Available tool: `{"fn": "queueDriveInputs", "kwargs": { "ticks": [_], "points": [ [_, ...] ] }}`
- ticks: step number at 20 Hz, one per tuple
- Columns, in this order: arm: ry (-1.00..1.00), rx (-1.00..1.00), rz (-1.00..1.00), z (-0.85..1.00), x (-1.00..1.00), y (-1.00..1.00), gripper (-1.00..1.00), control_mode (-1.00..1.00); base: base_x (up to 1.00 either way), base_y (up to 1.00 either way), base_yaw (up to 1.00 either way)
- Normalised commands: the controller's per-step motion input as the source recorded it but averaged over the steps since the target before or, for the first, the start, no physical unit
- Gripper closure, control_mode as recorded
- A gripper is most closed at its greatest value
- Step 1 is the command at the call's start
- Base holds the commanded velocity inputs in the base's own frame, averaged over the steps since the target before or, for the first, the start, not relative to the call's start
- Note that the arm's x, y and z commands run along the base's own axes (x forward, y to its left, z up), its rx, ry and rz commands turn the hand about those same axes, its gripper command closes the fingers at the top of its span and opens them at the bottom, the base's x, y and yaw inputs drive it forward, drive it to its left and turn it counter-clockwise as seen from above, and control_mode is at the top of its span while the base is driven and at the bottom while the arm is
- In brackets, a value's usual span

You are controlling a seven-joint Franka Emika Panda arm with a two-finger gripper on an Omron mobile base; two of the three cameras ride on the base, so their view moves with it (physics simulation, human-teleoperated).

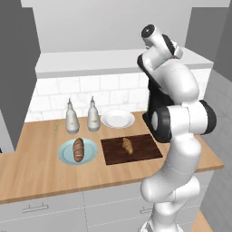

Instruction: From the different types of pastries on the counter, select a croissant and place it on the cutting board. Then retrieve a jar of jam from the cabinet and place it alongside the croissant on the cutting board.

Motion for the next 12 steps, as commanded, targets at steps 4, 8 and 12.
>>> {"fn": "queueDriveInputs", "kwargs": {
  "ticks": [4, 8, 12],
  "points": [
    [0.31, 0.08, 0.00, 0.00, 0.42, -0.09, 1.00, -1.00, 0.00, 0.00, 0.00],
    [0.20, 0.04, 0.00, 0.00, 0.26, -0.08, 1.00, -1.00, 0.00, 0.00, 0.00],
    [0.05, 0.00, 0.00, 0.18, 0.04, -0.02, 1.00, -1.00, 0.00, 0.00, 0.00]
  ]
}}
